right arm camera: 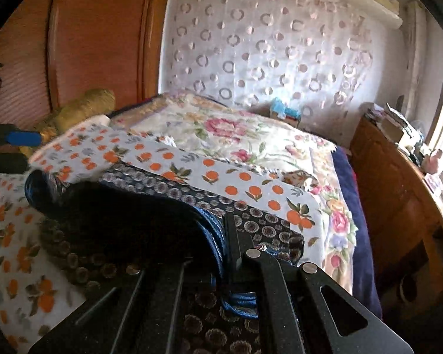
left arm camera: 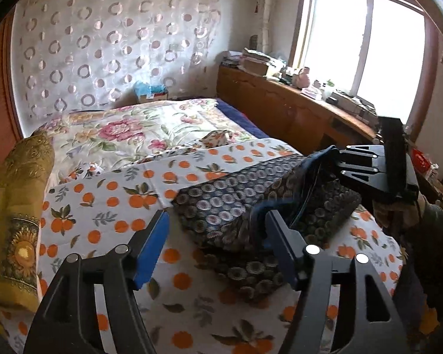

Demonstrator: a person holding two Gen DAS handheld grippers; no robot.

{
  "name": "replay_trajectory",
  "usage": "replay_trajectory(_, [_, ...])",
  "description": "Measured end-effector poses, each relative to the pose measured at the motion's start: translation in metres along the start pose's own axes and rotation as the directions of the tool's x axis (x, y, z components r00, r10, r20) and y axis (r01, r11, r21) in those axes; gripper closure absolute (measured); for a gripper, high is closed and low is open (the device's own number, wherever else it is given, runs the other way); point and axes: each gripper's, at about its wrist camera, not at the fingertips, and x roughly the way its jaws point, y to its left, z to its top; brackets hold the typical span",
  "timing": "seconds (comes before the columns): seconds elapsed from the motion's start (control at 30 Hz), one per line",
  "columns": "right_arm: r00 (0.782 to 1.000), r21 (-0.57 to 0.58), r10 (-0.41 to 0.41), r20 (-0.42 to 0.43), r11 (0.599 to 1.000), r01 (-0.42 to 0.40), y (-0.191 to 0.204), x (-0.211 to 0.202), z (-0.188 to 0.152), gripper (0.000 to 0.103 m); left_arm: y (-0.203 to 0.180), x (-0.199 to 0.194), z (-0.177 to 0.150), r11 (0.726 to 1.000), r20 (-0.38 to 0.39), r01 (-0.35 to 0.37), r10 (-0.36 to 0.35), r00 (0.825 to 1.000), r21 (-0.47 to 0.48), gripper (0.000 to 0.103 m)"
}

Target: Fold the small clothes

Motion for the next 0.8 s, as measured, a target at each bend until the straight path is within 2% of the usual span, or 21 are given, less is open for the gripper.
replay_trajectory(0.27, [0.999, -0.001, 0.032, -0.041, 0.999, -0.032, -0.006, 0.028, 0.030, 0.099, 0.022, 0.028, 0.007, 1.000, -0.054, -0.029, 0.030, 0.998, 0.006, 0.034])
replay_trajectory(0.3, [0.998, -0.004, 0.035, -0.048, 0.999, -0.036, -0.007, 0.032, 0.032, 0.097, 0.023, 0.034, 0.007, 0.999, -0.066, -0.032, 0.033, 0.997, 0.011, 0.034])
replay_trajectory(0.37, [0.998, -0.008, 0.016, -0.054, 1.000, -0.017, -0.006, 0.033, 0.034, 0.084, 0.025, 0.045, 0.008, 0.999, -0.084, -0.032, 0.034, 0.996, 0.014, 0.035])
replay_trajectory(0.43, [0.999, 0.006, 0.008, -0.043, 1.000, -0.008, -0.012, 0.035, 0.037, 0.052, 0.025, 0.055, 0.009, 0.999, -0.103, -0.027, 0.029, 0.994, 0.019, 0.035])
replay_trajectory(0.5, [1.000, 0.023, -0.009, -0.022, 1.000, 0.009, -0.019, 0.029, 0.040, 0.042, 0.026, 0.066, 0.009, 0.999, -0.124, -0.025, 0.028, 0.992, 0.023, 0.035])
replay_trajectory(0.57, [0.999, 0.034, -0.046, -0.008, 0.998, 0.046, -0.026, 0.017, 0.043, 0.041, 0.028, 0.076, 0.009, 0.999, -0.146, -0.025, 0.029, 0.989, 0.023, 0.035])
replay_trajectory(0.7, [0.998, 0.073, -0.070, 0.001, 0.995, 0.070, -0.034, -0.008, 0.036, 0.036, 0.030, 0.086, 0.012, 0.999, -0.165, -0.027, 0.032, 0.986, 0.029, 0.035])
replay_trajectory(0.8, [0.997, 0.127, -0.060, -0.040, 0.990, 0.065, -0.040, -0.016, 0.019, 0.034, 0.035, 0.095, 0.014, 1.000, -0.183, -0.014, 0.016, 0.983, 0.012, 0.035])
